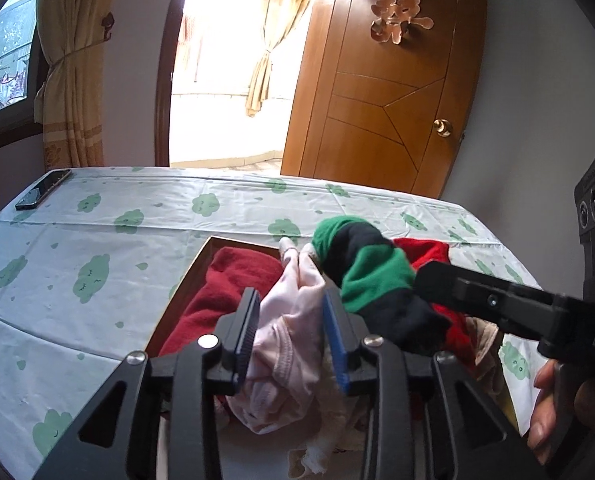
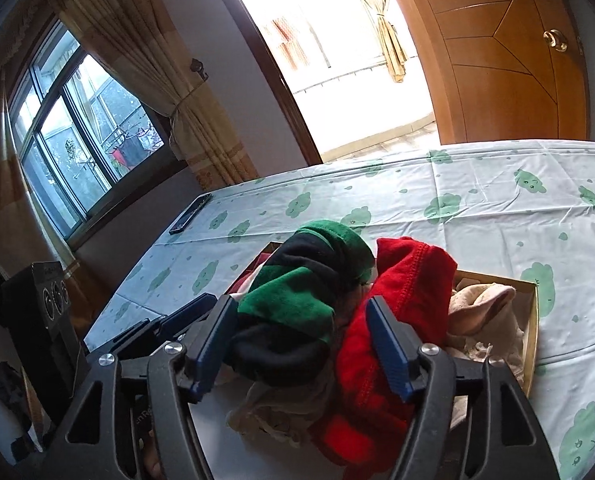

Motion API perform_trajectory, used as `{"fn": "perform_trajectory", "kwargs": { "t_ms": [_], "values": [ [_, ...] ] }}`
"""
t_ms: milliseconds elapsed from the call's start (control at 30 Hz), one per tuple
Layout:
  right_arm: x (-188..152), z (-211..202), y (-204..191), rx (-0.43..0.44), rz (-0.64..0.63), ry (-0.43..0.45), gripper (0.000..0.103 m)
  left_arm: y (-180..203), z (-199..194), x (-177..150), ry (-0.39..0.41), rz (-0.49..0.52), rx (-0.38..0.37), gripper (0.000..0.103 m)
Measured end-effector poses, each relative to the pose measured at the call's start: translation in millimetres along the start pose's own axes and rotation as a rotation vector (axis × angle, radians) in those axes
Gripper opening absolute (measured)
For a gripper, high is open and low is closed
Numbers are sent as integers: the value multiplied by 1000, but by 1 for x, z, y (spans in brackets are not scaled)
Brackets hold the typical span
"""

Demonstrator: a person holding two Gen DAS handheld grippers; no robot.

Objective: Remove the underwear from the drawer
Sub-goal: 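Lower the green-black garment into the tray with the right tool while left lowers the white one, then open both tools and withdraw them from the tray toward the drawer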

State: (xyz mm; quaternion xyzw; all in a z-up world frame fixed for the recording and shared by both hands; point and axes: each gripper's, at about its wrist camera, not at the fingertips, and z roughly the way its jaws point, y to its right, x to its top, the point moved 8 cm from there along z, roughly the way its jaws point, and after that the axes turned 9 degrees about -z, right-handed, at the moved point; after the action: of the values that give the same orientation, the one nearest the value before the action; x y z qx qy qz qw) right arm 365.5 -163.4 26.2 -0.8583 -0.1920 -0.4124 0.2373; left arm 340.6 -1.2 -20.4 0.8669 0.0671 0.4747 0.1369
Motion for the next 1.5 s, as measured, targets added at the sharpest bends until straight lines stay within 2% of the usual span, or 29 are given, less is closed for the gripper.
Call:
{"fn": "perform_trajectory", "kwargs": {
  "t_ms": [67,367,567,733,833,933,1200,1500],
  "values": [
    [-1,-8,-2,11,6,24,74,3,-11,2,38,30,3,40],
    [-12,-42,-15,77,37,84,76,22,-47,-2,125,108,-31,55],
    [-22,-58,-30,82,-26,100,77,29,-61,-14,137,137,-46,55],
    [-39,-74,-42,88,-85,105,77,20,-76,-23,139,112,-60,55],
    [-54,-87,-49,103,-102,108,78,14,-93,-33,151,103,-72,55],
    [-74,-101,-58,119,-138,105,81,9,-113,-45,170,118,-82,59],
    [-143,-128,-78,95,-287,62,82,-5,-170,-85,237,180,-79,68],
    [-196,-128,-81,73,-316,11,83,-24,-180,-134,206,203,-36,71]
  ]
}}
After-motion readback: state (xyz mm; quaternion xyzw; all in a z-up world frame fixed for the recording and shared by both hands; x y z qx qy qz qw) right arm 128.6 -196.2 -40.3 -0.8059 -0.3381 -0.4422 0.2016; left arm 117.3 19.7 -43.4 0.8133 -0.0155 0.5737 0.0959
